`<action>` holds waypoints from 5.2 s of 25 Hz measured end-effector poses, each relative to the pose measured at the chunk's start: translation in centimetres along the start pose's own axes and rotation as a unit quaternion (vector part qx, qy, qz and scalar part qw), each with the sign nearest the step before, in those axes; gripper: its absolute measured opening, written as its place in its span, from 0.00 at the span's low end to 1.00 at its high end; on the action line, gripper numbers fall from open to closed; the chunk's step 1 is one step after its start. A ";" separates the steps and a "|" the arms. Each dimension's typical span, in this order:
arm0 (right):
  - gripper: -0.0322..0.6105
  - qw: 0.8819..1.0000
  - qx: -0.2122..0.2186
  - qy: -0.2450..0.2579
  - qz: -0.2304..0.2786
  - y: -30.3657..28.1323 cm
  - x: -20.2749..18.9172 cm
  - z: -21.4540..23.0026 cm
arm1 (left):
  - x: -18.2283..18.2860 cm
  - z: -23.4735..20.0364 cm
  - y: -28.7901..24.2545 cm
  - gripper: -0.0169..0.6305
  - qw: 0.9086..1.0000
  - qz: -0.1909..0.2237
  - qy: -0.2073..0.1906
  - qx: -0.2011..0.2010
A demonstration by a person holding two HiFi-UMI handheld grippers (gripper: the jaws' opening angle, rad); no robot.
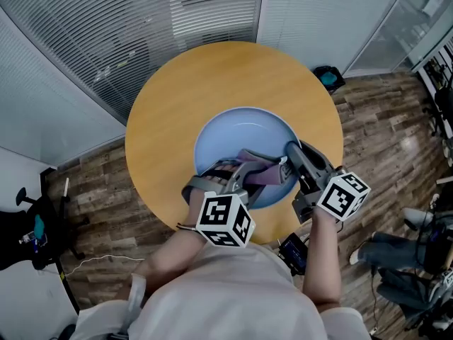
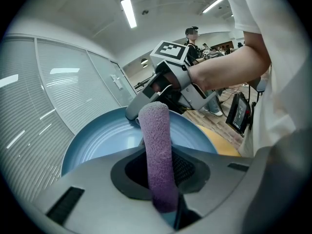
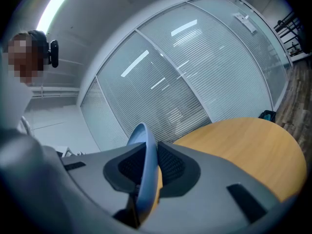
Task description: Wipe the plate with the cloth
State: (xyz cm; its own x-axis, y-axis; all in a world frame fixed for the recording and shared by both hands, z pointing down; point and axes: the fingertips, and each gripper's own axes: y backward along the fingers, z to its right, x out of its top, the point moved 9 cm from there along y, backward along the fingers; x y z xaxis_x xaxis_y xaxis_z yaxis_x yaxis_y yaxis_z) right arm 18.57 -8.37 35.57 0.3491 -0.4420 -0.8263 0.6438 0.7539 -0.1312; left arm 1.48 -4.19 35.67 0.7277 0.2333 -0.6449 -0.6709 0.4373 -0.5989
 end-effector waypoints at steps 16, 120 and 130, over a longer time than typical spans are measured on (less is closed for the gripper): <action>0.16 1.000 -0.014 0.000 0.020 1.5 0.3 0.3 | -1.9 -0.6 1.0 0.15 0.999 -0.007 0.024 0.024; 0.16 0.998 -0.037 0.003 0.058 1.1 0.5 0.1 | -4.7 -0.8 0.6 0.15 0.998 -0.029 0.053 -0.017; 0.16 0.997 -0.035 -0.006 0.068 1.6 0.4 0.7 | -6.1 -1.4 1.1 0.15 0.996 -0.031 0.087 -0.003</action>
State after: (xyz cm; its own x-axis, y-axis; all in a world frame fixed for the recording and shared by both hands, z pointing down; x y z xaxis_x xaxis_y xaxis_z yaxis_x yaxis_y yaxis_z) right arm 20.23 -7.67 35.42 0.4385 -0.3385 -0.8326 0.5406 0.8394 -0.0565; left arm -3.86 -6.39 38.29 0.7330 0.0523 -0.6782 -0.6264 0.4409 -0.6429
